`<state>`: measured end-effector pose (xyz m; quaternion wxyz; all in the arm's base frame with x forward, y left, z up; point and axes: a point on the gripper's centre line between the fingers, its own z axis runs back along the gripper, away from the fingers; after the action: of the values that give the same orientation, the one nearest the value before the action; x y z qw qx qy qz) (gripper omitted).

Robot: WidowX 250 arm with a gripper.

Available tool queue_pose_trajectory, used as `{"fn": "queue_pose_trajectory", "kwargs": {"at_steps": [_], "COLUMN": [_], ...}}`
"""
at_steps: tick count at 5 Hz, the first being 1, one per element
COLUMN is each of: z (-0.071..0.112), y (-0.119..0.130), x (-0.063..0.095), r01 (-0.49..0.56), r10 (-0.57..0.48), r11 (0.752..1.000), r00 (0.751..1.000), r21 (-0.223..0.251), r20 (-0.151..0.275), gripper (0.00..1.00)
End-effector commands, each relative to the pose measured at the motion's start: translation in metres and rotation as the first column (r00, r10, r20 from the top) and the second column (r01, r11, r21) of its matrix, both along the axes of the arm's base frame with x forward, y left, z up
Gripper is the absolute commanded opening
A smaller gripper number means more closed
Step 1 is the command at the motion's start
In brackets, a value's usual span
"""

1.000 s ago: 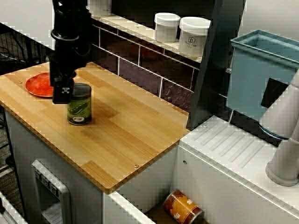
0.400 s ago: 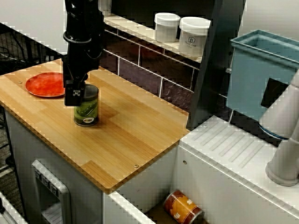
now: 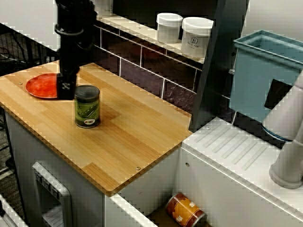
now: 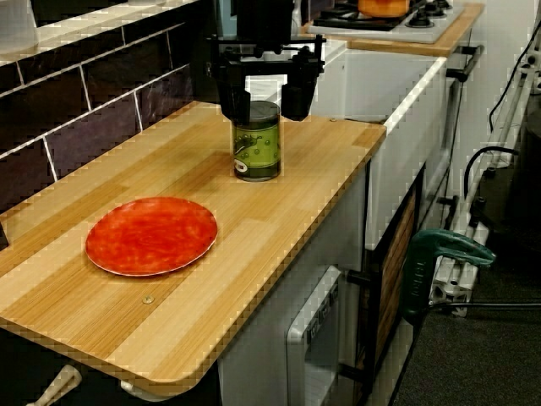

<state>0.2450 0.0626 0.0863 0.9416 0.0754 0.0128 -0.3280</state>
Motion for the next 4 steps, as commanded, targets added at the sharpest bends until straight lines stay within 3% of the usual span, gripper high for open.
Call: {"fn": "queue_pose_trajectory", "kwargs": {"at_steps": [1,2,4], "z": [0.015,0.011,0.002], "y": [0.041,0.05,0.05], "x": [-0.012,-0.01,0.0], "r01": [-0.046,-0.172,-0.39], "r10": [0.046,0.172,0.389], "r11": [0.998,0.985,0.92], "r00": [0.999,0.985,0.921], "r21": [0.036,-0.022,-0.03], "r20": [0.02,0.005,-0.02], "gripper": [1.0,1.0,1.0]}}
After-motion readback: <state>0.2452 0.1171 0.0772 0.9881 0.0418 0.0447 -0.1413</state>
